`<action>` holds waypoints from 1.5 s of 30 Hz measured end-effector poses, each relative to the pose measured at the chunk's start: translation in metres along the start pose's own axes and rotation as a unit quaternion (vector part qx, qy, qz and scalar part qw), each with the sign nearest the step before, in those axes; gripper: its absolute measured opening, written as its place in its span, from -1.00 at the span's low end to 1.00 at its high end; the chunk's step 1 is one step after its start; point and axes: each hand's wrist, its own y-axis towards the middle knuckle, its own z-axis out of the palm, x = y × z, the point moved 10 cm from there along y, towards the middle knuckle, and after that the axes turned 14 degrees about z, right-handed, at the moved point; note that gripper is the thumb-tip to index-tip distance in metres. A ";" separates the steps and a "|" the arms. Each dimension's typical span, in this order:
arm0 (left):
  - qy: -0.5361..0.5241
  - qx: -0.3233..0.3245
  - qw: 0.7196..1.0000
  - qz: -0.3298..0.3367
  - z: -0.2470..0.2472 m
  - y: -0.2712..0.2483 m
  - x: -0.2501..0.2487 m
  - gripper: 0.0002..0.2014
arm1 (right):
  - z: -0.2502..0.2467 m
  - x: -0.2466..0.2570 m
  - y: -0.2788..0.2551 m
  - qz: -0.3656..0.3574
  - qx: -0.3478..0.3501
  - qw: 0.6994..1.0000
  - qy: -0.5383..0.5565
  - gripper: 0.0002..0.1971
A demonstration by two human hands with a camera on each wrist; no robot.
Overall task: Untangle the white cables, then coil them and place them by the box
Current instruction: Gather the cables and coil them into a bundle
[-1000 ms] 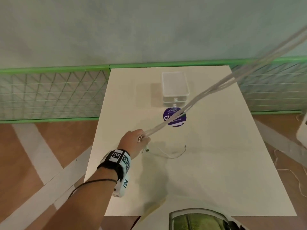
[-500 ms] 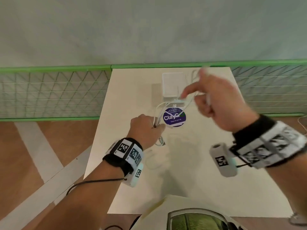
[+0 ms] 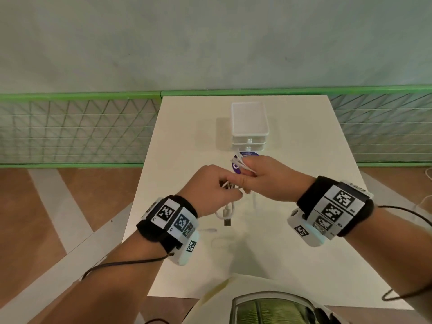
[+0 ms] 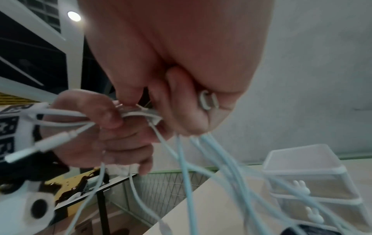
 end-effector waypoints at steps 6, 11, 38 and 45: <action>-0.171 -0.077 0.982 -0.038 -0.002 -0.008 0.021 -0.53 | -0.005 -0.023 -0.005 0.072 0.072 0.987 0.125 -0.48; -0.206 -0.087 0.972 -0.074 -0.007 -0.015 0.042 -0.74 | -0.019 -0.048 -0.008 0.128 0.047 0.973 0.187 -0.43; -0.046 -0.046 0.997 -0.050 -0.015 -0.034 0.048 -0.76 | -0.050 -0.057 -0.022 0.179 -0.036 0.964 0.193 -0.65; -0.191 -0.079 0.978 -0.006 0.008 0.010 -0.008 -0.74 | -0.019 0.007 -0.018 0.028 -0.025 0.999 0.021 -0.70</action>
